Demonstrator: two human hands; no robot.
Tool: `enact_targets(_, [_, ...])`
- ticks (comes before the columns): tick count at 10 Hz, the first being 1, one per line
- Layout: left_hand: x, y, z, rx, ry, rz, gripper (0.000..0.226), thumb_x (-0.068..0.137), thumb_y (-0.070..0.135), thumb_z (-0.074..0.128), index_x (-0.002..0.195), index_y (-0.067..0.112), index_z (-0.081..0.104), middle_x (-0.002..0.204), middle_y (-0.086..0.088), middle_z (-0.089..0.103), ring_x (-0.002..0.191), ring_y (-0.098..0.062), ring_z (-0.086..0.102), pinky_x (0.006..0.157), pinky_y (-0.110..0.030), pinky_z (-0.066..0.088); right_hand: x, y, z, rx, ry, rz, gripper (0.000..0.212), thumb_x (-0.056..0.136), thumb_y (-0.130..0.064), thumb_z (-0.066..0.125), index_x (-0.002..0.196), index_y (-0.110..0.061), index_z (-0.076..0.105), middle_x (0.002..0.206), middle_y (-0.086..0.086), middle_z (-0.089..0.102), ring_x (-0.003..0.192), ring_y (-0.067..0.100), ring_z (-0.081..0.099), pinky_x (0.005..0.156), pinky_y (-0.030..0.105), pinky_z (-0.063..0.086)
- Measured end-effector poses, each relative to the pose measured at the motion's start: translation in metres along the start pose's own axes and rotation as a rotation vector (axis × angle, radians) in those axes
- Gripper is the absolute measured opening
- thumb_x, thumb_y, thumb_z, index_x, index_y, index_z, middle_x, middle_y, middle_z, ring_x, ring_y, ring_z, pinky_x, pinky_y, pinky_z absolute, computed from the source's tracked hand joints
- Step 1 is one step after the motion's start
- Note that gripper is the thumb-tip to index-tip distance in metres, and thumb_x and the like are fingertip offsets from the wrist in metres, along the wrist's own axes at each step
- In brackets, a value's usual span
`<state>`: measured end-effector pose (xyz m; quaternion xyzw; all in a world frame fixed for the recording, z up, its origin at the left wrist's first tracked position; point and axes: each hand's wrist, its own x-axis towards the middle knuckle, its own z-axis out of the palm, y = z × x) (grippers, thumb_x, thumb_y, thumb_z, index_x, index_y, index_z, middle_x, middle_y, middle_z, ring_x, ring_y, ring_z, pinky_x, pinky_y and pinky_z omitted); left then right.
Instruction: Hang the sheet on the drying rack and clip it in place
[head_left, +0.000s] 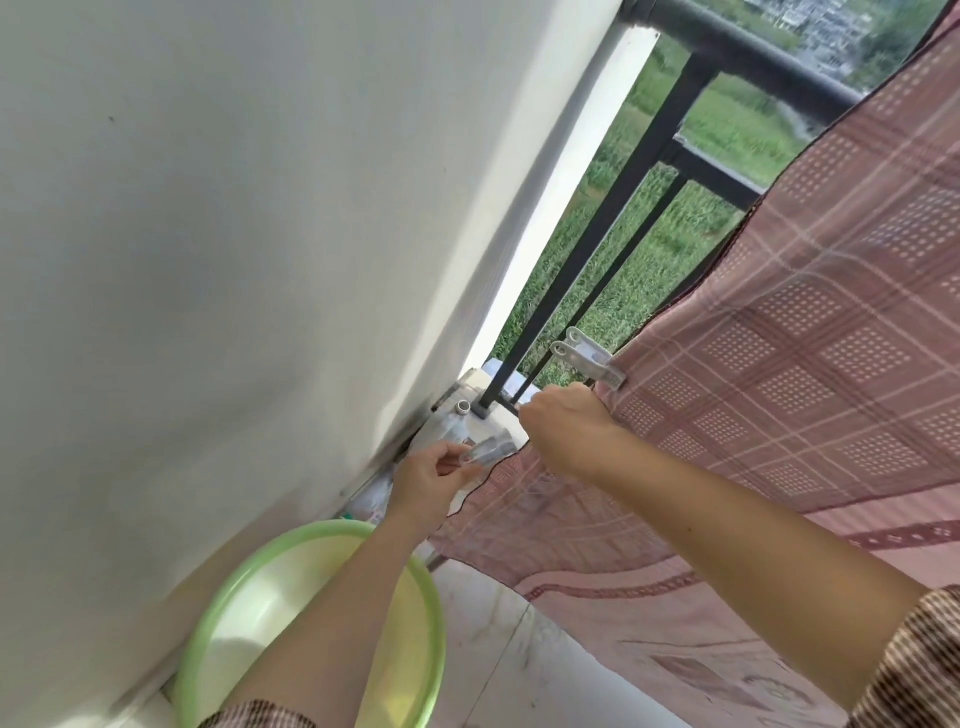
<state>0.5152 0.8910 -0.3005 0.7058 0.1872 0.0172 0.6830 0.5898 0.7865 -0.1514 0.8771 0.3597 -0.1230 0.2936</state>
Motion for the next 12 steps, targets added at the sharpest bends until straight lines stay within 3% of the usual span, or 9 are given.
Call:
enact_targets(1, [0.005,0.012,0.0,0.111,-0.051,0.082,0.018,0.076,0.008,0.075,0.094,0.008,0.071,0.069,0.009,0.063,0.058,0.007,0.056,0.063,-0.007,0.046,-0.003,0.0,-0.001,-0.004,0.024,-0.046,0.018,0.089,0.002,0.053,0.088,-0.011,0.065,0.064,-0.003,0.039,0.072,0.017,0.046,0.071,0.031,0.043])
enact_targets(2, [0.011,0.022,0.001,0.206,-0.057,0.138,0.017,0.076,0.013,0.076,0.091,0.008,0.072,0.072,0.001,0.067,0.064,-0.007,0.056,0.069,-0.026,0.05,-0.008,0.001,-0.001,0.002,0.055,-0.099,0.015,0.092,-0.004,0.051,0.091,-0.011,0.064,0.072,-0.002,0.044,0.074,0.015,0.042,0.072,0.03,0.043])
enact_targets(3, [0.016,0.028,-0.001,0.281,-0.099,0.16,0.017,0.076,0.017,0.077,0.089,0.006,0.072,0.074,-0.004,0.067,0.068,-0.012,0.055,0.068,-0.027,0.048,-0.01,0.002,0.0,-0.004,0.092,-0.131,0.017,0.093,-0.004,0.049,0.093,-0.01,0.065,0.081,-0.001,0.046,0.075,0.015,0.041,0.069,0.029,0.037])
enact_targets(4, [0.02,0.034,-0.004,0.311,-0.15,0.191,0.014,0.077,0.014,0.075,0.089,0.007,0.073,0.071,0.002,0.064,0.065,-0.008,0.053,0.059,-0.008,0.04,-0.011,0.003,-0.001,0.017,0.099,-0.138,0.02,0.094,-0.002,0.046,0.094,-0.009,0.065,0.082,-0.001,0.045,0.076,0.016,0.041,0.072,0.03,0.039])
enact_targets(6, [0.032,0.032,-0.005,0.46,-0.223,0.21,0.007,0.078,0.013,0.073,0.082,0.008,0.071,0.064,0.007,0.056,0.06,-0.005,0.047,0.056,-0.012,0.036,-0.013,0.004,0.0,0.034,0.095,-0.161,0.02,0.095,-0.003,0.045,0.093,-0.008,0.064,0.082,0.0,0.044,0.076,0.014,0.039,0.078,0.031,0.042])
enact_targets(7, [0.04,0.029,0.003,0.576,-0.229,0.234,0.013,0.078,0.02,0.073,0.074,0.01,0.066,0.061,0.003,0.051,0.06,-0.014,0.045,0.06,-0.027,0.042,-0.009,0.005,0.003,0.046,0.097,-0.156,0.018,0.095,-0.003,0.047,0.095,-0.009,0.064,0.083,0.0,0.044,0.077,0.014,0.038,0.077,0.03,0.039])
enact_targets(8, [0.044,0.031,0.008,0.606,-0.245,0.243,0.012,0.078,0.024,0.072,0.073,0.014,0.065,0.067,-0.002,0.06,0.068,-0.023,0.053,0.07,-0.042,0.05,-0.008,0.005,0.004,0.02,0.101,-0.145,0.019,0.095,-0.002,0.046,0.093,-0.009,0.064,0.081,0.0,0.043,0.076,0.014,0.037,0.073,0.029,0.036])
enact_targets(10, [0.039,0.028,0.01,0.579,-0.267,0.188,0.03,0.082,0.021,0.068,0.113,0.023,0.067,0.096,-0.01,0.071,0.091,-0.027,0.064,0.083,-0.041,0.051,-0.007,0.004,0.006,-0.015,0.107,-0.142,0.018,0.092,-0.001,0.049,0.094,-0.01,0.065,0.087,0.004,0.055,0.077,0.017,0.039,0.071,0.03,0.036])
enact_targets(12, [0.019,0.034,0.003,0.473,-0.163,0.089,0.057,0.085,0.024,0.066,0.138,0.026,0.046,0.131,-0.004,0.059,0.111,-0.018,0.059,0.086,-0.024,0.043,-0.011,0.003,0.009,-0.07,0.196,-0.228,0.022,0.092,0.0,0.048,0.1,-0.009,0.066,0.103,0.005,0.063,0.096,0.022,0.055,0.08,0.033,0.039])
